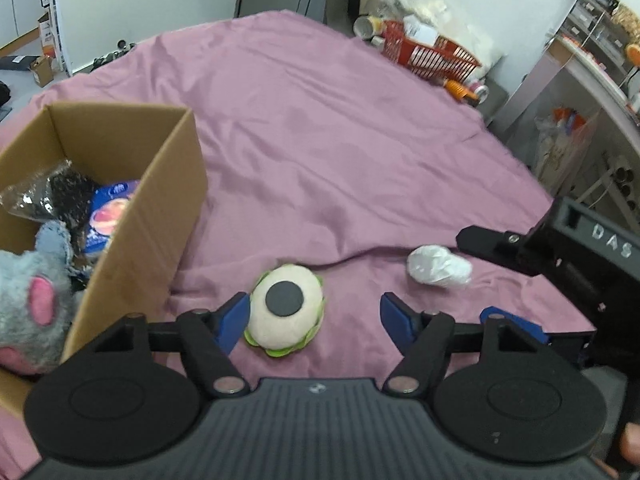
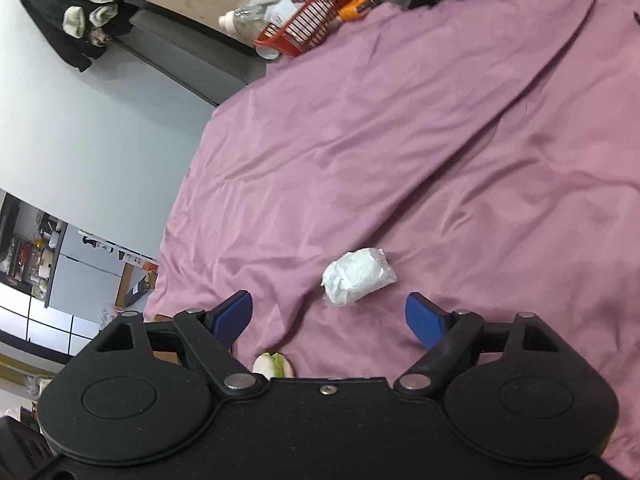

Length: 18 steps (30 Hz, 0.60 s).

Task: Organize soft objects
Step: 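Close right tool on tissue wad while left tool grasps eyeball plush, then carry tissue wad in right tool while left tool carries eyeball plush to box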

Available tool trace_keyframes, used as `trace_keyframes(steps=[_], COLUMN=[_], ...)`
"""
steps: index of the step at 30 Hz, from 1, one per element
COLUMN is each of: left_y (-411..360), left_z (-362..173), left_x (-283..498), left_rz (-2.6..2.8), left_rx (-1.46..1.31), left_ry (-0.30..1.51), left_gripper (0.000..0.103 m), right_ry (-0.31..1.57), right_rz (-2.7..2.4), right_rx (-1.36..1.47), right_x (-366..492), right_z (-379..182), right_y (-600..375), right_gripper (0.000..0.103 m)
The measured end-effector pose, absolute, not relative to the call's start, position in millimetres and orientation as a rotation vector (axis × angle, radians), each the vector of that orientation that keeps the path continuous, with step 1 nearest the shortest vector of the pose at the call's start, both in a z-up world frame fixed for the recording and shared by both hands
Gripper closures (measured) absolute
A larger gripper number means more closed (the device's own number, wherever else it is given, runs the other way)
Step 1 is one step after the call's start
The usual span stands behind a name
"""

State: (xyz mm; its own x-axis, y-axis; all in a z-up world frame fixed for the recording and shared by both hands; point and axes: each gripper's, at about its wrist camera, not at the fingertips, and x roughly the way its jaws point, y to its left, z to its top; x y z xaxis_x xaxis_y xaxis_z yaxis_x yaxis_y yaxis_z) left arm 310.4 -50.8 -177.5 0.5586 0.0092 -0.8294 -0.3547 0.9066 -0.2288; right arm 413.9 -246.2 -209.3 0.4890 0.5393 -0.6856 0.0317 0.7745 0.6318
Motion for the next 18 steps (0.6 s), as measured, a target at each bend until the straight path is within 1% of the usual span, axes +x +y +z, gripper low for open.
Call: trace_keyframes(steps=[7, 8, 9, 10, 12, 13, 14, 15, 18], left_y=[-49.8, -49.2, -47.8, -46.2, -42.9, -42.2, -42.0, -42.7, -43.2], left_z=[-202.0, -204.0, -206.3, -208.0, -211.5, -212.2, -212.1, -210.7, -203.7], left_x=[323.9, 325.0, 326.5, 327.8, 329.1, 328.4, 327.5, 326.8, 323.0], left_rz=[0.278, 0.28, 0.279, 0.283, 0.301, 0.299, 0.295, 0.292, 0.279], left_rx=[-0.372, -0.375, -0.385, -0.398, -0.416, -0.421, -0.425, -0.418, -0.414], left_ry=[0.992, 0.993, 0.996, 1.003, 1.01, 1.01, 1.008, 1.006, 0.996], left_gripper=[0.033, 0.037, 0.045, 0.047, 0.058, 0.059, 0.061, 0.063, 0.065], right_ry=[1.045, 1.049, 1.051, 1.052, 1.053, 1.056, 1.066, 1.071, 1.056], right_rz=[0.327, 0.321, 0.318, 0.315, 0.311, 0.308, 0.301, 0.293, 0.286], right_rx=[0.646, 0.65, 0.654, 0.658, 0.664, 0.666, 0.664, 0.663, 0.682], right_x=[424.2, 425.8, 427.1, 428.9, 431.1, 432.3, 433.5, 433.7, 431.6], right_z=[-226.6, -229.1, -231.3, -233.6, -239.7, -243.2, -247.1, -248.9, -248.9], right_y=[-244.7, -244.8, -245.1, -245.4, -245.8, -245.6, -245.2, -245.8, -249.3], right_gripper=[0.033, 0.035, 0.035, 0.037, 0.039, 0.044, 0.052, 0.056, 0.057])
